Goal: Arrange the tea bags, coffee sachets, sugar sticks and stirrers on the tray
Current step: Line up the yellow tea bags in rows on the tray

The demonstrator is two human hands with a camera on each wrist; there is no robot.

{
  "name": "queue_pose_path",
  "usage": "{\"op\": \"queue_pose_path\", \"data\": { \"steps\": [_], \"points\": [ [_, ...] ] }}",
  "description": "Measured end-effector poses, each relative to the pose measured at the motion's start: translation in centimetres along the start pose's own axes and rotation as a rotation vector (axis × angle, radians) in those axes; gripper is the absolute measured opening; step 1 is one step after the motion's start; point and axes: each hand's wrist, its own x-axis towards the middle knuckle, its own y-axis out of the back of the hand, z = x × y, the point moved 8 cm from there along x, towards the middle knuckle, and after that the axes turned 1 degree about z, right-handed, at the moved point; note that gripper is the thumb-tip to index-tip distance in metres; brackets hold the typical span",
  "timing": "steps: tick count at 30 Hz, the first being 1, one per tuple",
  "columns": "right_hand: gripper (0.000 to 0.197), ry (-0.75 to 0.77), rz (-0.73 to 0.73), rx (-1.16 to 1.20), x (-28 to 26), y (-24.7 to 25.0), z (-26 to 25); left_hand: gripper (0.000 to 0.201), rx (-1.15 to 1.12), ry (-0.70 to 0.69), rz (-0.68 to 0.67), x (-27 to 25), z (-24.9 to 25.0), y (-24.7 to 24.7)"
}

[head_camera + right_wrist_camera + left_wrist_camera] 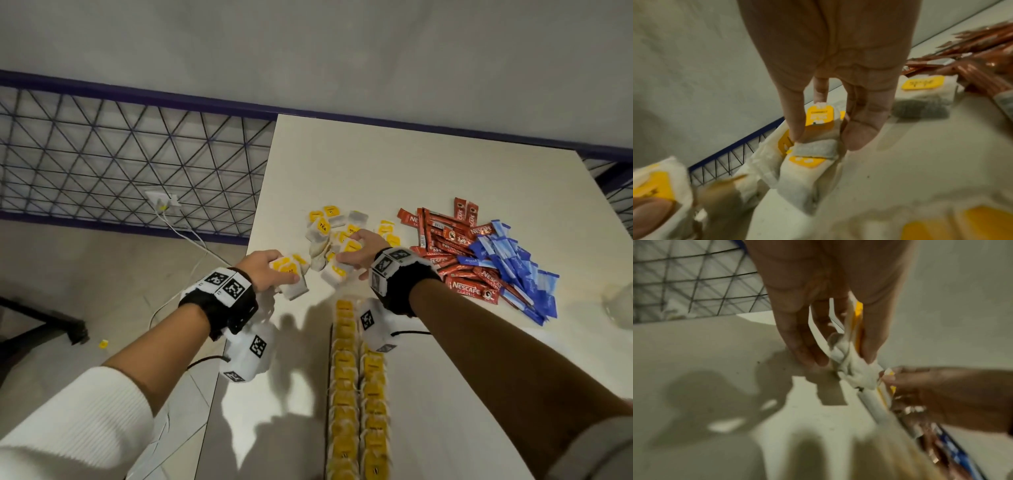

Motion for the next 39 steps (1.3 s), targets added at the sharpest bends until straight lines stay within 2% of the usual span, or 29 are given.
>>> {"op": "queue_pose_path", "data": {
  "steps": [4, 6, 7, 9, 10, 12, 15, 16, 17, 19, 20, 22, 25, 27, 30, 32, 35, 37, 39],
  "points": [
    [0.068, 0.03, 0.092, 0.154, 0.0, -0.1, -0.4, 0.025, -0.367, 0.105, -0.035, -2.4, 0.2, -1.0],
    [0.064, 0.014, 0.113, 0.158, 0.1, 0.0, -0.4, 0.008, -0.543, 0.162, -0.095, -3.2, 0.6, -2.0],
    [0.062, 0.004, 0.108, 0.136, 0.4, 0.0, -0.3, 0.009, -0.631, 0.186, -0.144, -3.5, 0.7, -2.5],
    [0.059, 0.001, 0.088, 0.07, 0.8, -0.1, -0.2, 0.036, -0.713, 0.248, -0.21, -3.7, 0.3, -3.2],
    [0.059, -0.003, 0.078, 0.059, 0.8, -0.2, 0.0, 0.039, -0.739, 0.266, -0.222, -4.0, 0.2, -3.3],
    [0.062, 0.008, 0.071, 0.087, 1.2, -0.3, 0.3, 0.03, -0.793, 0.269, -0.244, -4.4, 0.4, -3.4],
    [0.073, -0.005, 0.061, 0.199, 0.9, -0.2, 1.0, 0.014, -0.892, 0.254, -0.206, -4.7, 1.1, -2.8],
    [0.075, -0.013, 0.059, 0.218, 0.5, 0.1, 1.1, 0.012, -0.907, 0.246, -0.193, -4.7, 1.3, -2.6],
    [0.068, 0.009, 0.052, 0.23, 0.0, 0.4, 1.0, 0.01, -0.897, 0.236, -0.181, -4.6, 1.4, -2.5],
    [0.029, 0.091, 0.023, 0.237, -1.7, 1.2, 0.4, 0.009, -0.861, 0.218, -0.136, -4.4, 1.6, -2.1],
    [0.023, 0.125, 0.011, 0.23, -2.7, 1.7, 0.0, 0.009, -0.86, 0.202, -0.111, -4.3, 1.9, -2.0],
    [0.025, 0.201, -0.038, 0.204, -5.0, 2.1, -0.5, 0.011, -0.888, 0.167, -0.05, -4.1, 2.5, -1.6],
    [0.019, 0.278, -0.192, 0.214, -8.7, 1.4, -0.7, 0.015, -0.843, 0.09, 0.019, -4.6, 3.9, -1.4],
    [0.018, 0.304, -0.286, 0.203, -11.2, 0.8, -0.6, 0.021, -0.83, 0.069, -0.047, -5.8, 5.3, -2.9],
    [0.016, 0.335, -0.363, 0.226, -14.2, 0.1, -0.4, 0.032, -0.758, 0.125, -0.22, -8.8, 6.9, -6.3],
    [0.014, 0.363, -0.338, 0.207, -15.5, -0.2, -0.3, 0.034, -0.713, 0.135, -0.37, -10.8, 7.6, -8.5],
    [0.026, 0.392, -0.235, 0.192, -17.0, -0.6, 1.2, 0.023, -0.727, 0.125, -0.525, -13.8, 7.6, -10.9],
    [0.034, 0.381, -0.177, 0.188, -17.7, -0.9, 2.7, 0.025, -0.729, 0.122, -0.517, -14.5, 6.6, -11.9],
    [0.042, 0.353, -0.154, 0.238, -18.4, -1.3, 4.2, 0.022, -0.743, 0.131, -0.431, -14.8, 5.3, -12.4]
  ]
}}
